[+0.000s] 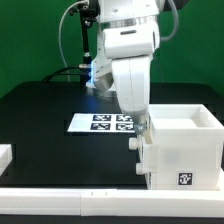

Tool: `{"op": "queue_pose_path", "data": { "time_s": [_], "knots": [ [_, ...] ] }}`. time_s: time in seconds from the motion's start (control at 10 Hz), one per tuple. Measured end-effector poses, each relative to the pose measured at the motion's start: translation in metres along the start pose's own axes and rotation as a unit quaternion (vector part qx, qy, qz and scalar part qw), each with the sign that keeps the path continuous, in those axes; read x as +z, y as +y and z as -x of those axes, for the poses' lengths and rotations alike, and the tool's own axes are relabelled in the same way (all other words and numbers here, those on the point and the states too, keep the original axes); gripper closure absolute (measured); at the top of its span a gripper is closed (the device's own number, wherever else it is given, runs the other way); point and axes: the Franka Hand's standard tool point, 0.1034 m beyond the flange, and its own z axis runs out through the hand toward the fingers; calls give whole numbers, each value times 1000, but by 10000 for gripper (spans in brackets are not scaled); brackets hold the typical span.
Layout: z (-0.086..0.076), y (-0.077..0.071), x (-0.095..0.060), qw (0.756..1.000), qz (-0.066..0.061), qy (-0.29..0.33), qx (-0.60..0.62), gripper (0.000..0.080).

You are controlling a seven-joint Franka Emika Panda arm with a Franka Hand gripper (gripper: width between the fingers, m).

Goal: Assemble drawer

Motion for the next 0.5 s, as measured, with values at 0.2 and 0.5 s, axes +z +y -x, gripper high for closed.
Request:
{"op": "queue_pose_path", "data": {
  "time_s": [0.2,0.5],
  "knots": [
    [10,7,-5,1000,-1,-4,5,151],
    [27,20,2,1000,-8,-3,11,151]
  ]
}}
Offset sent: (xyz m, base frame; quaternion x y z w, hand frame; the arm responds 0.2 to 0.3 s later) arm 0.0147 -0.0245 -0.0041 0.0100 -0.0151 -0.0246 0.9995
